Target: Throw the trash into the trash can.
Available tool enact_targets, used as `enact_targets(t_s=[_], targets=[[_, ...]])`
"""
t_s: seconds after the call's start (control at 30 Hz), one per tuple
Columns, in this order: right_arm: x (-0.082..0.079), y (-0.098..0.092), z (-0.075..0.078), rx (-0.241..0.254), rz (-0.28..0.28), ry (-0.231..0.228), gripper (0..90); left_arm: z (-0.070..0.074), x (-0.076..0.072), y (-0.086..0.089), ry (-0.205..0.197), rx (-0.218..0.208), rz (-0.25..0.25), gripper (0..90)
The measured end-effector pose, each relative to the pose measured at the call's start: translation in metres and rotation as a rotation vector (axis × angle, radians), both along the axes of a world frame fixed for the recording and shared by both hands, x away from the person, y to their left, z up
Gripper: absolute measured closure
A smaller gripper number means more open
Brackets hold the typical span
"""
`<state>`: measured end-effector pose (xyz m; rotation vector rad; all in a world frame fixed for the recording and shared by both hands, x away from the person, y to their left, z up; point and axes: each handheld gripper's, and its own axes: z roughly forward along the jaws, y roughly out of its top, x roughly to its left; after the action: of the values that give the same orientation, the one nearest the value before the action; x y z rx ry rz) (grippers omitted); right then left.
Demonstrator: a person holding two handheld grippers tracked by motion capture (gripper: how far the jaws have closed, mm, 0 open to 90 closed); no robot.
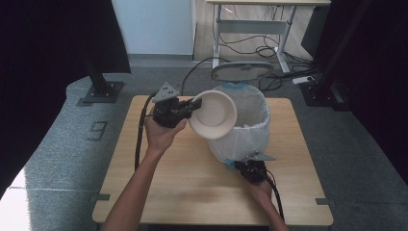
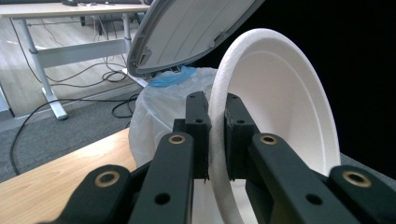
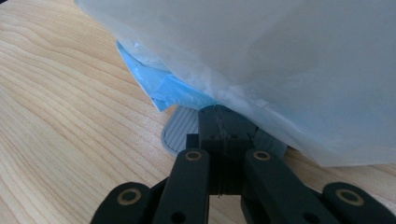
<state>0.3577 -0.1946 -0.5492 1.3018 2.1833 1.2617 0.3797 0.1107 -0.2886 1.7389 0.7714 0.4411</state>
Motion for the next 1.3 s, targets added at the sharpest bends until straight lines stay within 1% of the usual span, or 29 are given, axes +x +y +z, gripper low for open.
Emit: enact_targets(t_s=[0.3,0.47,0.57,0.97,1.2,1.3], targets=[[0.000,0.000,0.000,0.002,-0.001,-0.001,89.4,0.005,0.005,-0.006,-0.009,0.005,0.003,82.8],[0.000,0.000,0.000,0.003,-0.001,-0.001,89.4,0.008,0.007,-0.012,-0.014,0.005,-0.001,82.8],[0.000,0.000,0.000,0.003,0.000,-0.001,89.4,0.008,0.009,-0.015,-0.016,0.014,-0.004,82.8],[0.000,0.000,0.000,0.004,0.000,-0.001,89.4,0.010,0.015,-0.028,-0.022,0.021,-0.013,82.8],[0.000,0.000,0.000,0.002,0.000,-0.001,89.4,0.010,0.020,-0.034,-0.022,0.021,-0.016,82.8],[0.000,0.000,0.000,0.001,-0.001,-0.001,89.4,0.008,0.023,-0.037,-0.016,0.011,-0.017,82.8]])
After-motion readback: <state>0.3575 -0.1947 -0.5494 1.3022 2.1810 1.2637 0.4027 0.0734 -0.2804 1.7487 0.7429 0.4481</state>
